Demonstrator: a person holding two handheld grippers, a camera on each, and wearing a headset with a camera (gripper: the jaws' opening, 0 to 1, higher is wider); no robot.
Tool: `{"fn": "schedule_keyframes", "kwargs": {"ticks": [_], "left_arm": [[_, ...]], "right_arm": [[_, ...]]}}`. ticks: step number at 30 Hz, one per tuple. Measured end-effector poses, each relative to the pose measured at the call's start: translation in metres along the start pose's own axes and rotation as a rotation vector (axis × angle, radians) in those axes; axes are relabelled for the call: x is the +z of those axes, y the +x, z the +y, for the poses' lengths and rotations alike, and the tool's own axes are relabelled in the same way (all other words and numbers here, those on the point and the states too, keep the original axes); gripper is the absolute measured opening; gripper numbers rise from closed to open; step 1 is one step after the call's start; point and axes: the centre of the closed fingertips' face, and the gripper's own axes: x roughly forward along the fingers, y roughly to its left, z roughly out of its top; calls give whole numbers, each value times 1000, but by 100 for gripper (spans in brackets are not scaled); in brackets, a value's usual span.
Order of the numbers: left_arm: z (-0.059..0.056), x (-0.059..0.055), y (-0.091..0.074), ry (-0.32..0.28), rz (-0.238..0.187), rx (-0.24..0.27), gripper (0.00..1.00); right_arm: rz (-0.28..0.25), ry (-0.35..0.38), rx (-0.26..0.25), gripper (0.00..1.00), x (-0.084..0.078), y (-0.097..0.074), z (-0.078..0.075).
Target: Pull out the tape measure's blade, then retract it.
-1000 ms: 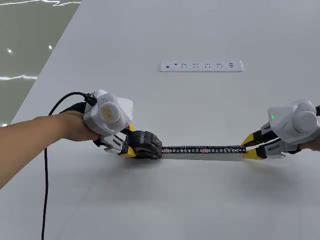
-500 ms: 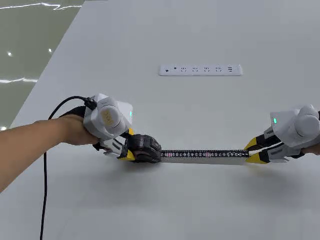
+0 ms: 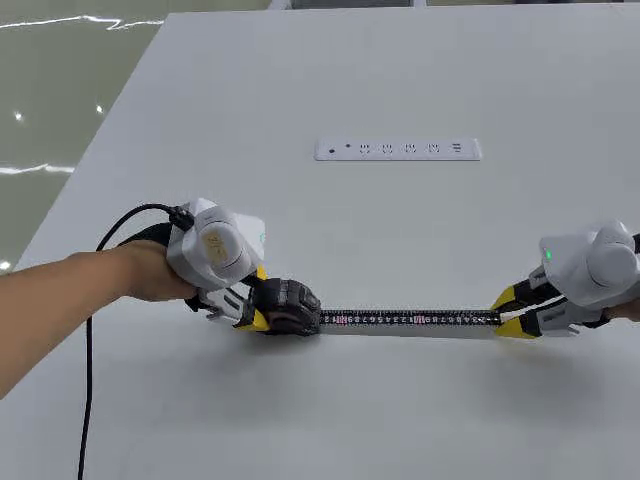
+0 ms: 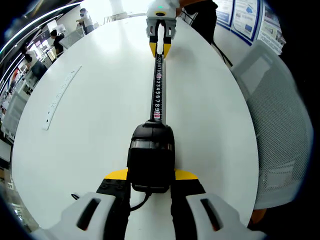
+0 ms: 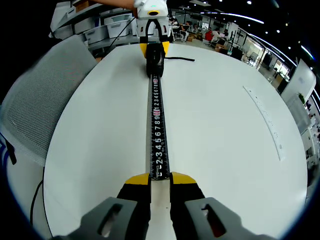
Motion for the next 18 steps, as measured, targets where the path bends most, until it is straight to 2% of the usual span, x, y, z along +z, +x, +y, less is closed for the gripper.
{"fn": "schedule_keyframes", "kwargs": {"ticks": [5,11,14,15,18], "left_arm": [[0,4,3,9,3,-1,26],[0,2,3,15,10,0,27],[1,3,4,15,16,0,27],[1,3,4,15,19,-1,27],[2,4,3,28,28,4,28]], "right_arm": [[32,-19,9,13,-2,4,2],[61,-34,21,14,-7,6,4],[64,-19,17,14,-7,6,3],[88,-12,18,15,-11,4,4],[82,-4,20,15,-9,4,5]]}}
